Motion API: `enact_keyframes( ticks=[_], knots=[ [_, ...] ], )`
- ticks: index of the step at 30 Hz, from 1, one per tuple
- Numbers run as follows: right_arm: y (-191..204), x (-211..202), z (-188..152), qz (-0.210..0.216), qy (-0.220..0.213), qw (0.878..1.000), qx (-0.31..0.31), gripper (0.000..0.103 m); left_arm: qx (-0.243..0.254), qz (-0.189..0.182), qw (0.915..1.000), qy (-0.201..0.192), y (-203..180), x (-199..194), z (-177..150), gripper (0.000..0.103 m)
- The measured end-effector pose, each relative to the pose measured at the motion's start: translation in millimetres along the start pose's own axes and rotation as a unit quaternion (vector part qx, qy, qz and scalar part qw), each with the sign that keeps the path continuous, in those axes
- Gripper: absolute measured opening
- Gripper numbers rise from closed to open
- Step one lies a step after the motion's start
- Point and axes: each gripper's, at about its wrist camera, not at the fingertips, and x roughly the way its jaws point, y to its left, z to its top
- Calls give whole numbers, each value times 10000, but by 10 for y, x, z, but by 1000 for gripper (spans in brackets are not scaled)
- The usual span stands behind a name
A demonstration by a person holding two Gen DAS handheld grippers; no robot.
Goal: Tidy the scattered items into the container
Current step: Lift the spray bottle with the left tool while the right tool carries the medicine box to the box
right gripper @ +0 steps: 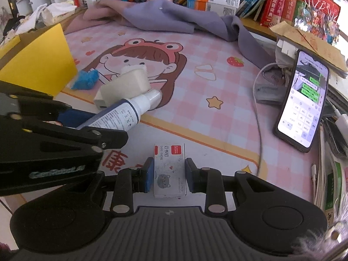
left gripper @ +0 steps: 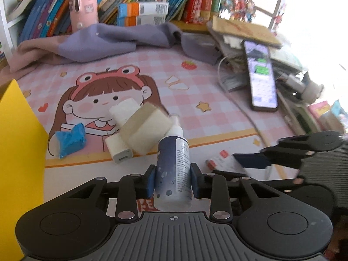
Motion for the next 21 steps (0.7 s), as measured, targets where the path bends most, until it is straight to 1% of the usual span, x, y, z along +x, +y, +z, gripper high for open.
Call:
enact_keyframes(
  ticks=[4,11,21],
  knots=[
    [43,-75,-8,24,-45,10000,-3,28,-1,-43,9999,-97,3,-159,-61,31],
    [164,-193,-43,-8,-115,9999,-41,28,-145,-98,9995,-278,109,-420,-211,31],
    [532,-460,-181,-202,-272,9994,-32,28,-117,-320,9981,-503,262,-791,-502,31]
  ],
)
